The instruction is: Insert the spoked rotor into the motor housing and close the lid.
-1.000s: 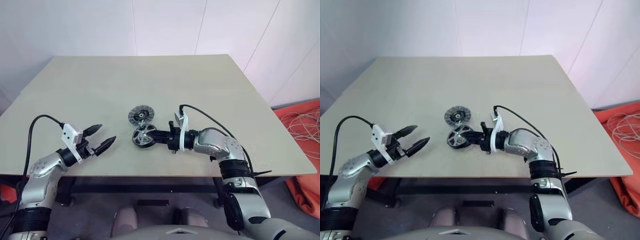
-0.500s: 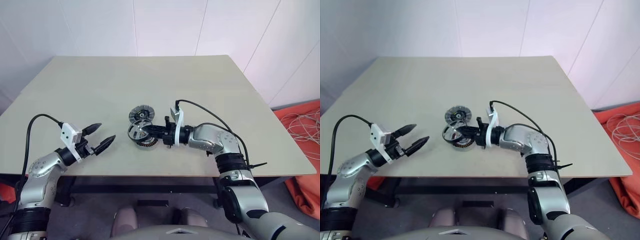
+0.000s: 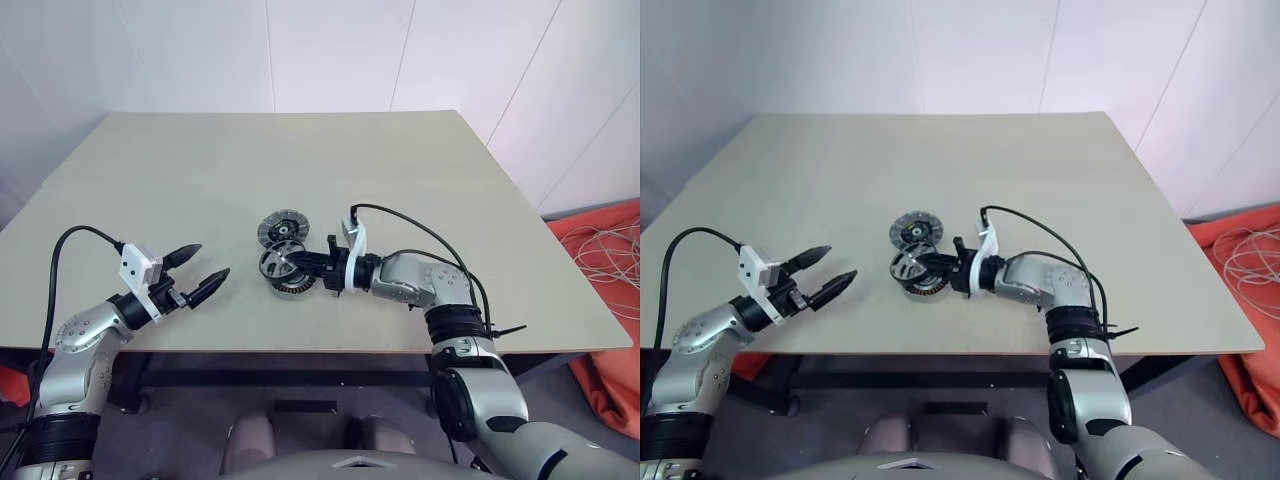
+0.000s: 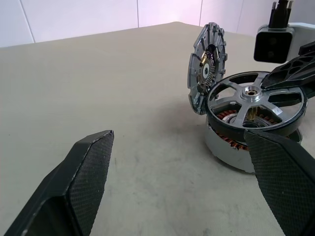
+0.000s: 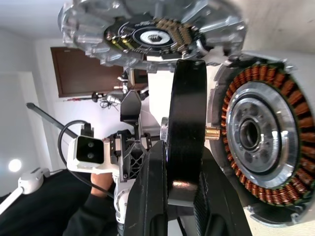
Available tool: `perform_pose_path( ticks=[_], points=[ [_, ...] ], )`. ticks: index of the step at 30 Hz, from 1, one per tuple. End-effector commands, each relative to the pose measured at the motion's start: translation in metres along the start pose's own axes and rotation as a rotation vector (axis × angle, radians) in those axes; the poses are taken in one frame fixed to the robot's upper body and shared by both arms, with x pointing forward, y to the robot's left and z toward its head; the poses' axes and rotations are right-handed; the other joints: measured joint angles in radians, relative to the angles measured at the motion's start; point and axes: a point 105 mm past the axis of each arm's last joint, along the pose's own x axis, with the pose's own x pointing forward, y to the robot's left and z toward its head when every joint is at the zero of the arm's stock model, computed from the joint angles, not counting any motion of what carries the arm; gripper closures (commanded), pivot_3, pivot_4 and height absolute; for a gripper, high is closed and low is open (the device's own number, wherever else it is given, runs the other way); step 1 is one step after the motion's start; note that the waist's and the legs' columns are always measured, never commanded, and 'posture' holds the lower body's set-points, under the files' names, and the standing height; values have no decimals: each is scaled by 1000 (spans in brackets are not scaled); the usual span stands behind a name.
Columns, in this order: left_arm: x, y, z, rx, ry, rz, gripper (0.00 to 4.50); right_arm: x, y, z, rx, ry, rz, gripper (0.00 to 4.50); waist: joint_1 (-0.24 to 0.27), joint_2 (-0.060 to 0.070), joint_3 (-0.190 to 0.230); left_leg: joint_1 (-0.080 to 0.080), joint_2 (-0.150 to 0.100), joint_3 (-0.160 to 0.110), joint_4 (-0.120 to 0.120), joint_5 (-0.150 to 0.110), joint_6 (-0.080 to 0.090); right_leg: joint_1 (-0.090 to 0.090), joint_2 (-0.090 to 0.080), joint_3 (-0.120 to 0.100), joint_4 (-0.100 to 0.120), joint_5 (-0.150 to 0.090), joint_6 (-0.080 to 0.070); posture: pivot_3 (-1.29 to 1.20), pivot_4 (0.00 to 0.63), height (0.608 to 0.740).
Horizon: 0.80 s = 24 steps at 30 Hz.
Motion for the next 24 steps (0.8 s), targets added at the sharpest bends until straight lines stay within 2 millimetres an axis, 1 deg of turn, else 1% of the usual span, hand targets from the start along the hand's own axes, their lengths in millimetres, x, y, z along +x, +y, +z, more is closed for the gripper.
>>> perform_pose_path(
  ticks=[1, 5, 11, 13, 14, 17, 18, 20, 22, 23, 24],
  points=[
    [2, 3, 15, 56, -30, -3, 0, -2, 16, 8, -30, -17, 52, 4154, 0, 0, 0, 0, 0, 0, 0, 0, 0, 0, 0, 0, 0, 0, 0, 0, 0, 740],
    [2, 4, 15, 58, -30, -3, 0, -4, 12, 9, -24, -21, 45, 4154, 0, 0, 0, 0, 0, 0, 0, 0, 0, 0, 0, 0, 0, 0, 0, 0, 0, 740],
    [4, 4, 16, 58, -32, -9, 0, -3, 14, 7, -26, -17, 54, 4154, 0, 0, 0, 1, 0, 0, 0, 0, 0, 0, 0, 0, 1, 0, 0, 0, 0, 740],
    [6, 4, 16, 58, -33, -11, 0, -2, 14, 6, -34, -15, 49, 3414, 0, 0, 0, 1, 0, 0, 0, 0, 0, 0, 0, 0, 1, 0, 0, 0, 0, 740],
    [6, 4, 16, 57, -34, -12, 0, -2, 15, 6, -39, -15, 50, 3200, 0, 0, 0, 1, 0, 0, 0, 0, 0, 0, 0, 0, 1, 0, 0, 0, 0, 740],
    [7, 3, 16, 57, -36, -15, 0, -2, 19, 4, -53, -7, 62, 2130, 0, 0, 0, 1, 0, 0, 0, 1, -2, 0, 0, 0, 1, 0, 0, 0, 0, 740],
    [8, 3, 16, 57, -37, -16, 0, -2, 19, 4, -57, -9, 59, 1840, 0, 0, 0, 1, 0, 0, 0, 1, -2, 0, 0, 0, 1, 0, 0, 0, 0, 740],
    [8, 3, 16, 55, -38, -17, 0, -3, 23, 4, -73, -9, 64, 1042, 0, 0, 0, 1, 0, 0, 0, 2, -3, 0, 0, 0, 1, 0, 0, 0, 0, 740],
    [8, 2, 15, 54, -39, -17, 0, -5, 27, 5, -87, -15, 65, 357, 0, 0, 0, 1, 0, 0, 0, 2, -3, 0, 0, 0, 1, 0, 0, 0, 0, 740],
    [8, 2, 15, 54, -38, -17, 0, -7, 30, 5, -101, -18, 68, 46, 0, 0, 0, 1, 0, 0, 0, 2, -3, 0, 0, 0, 1, 0, 0, 0, 0, 740],
    [8, 2, 15, 53, -38, -17, 0, -10, 36, 6, -120, -22, 75, 46, 0, 0, 0, 1, 0, 0, 0, 2, -3, 0, 0, 0, 1, 0, 0, 0, 0, 740]
  ],
)
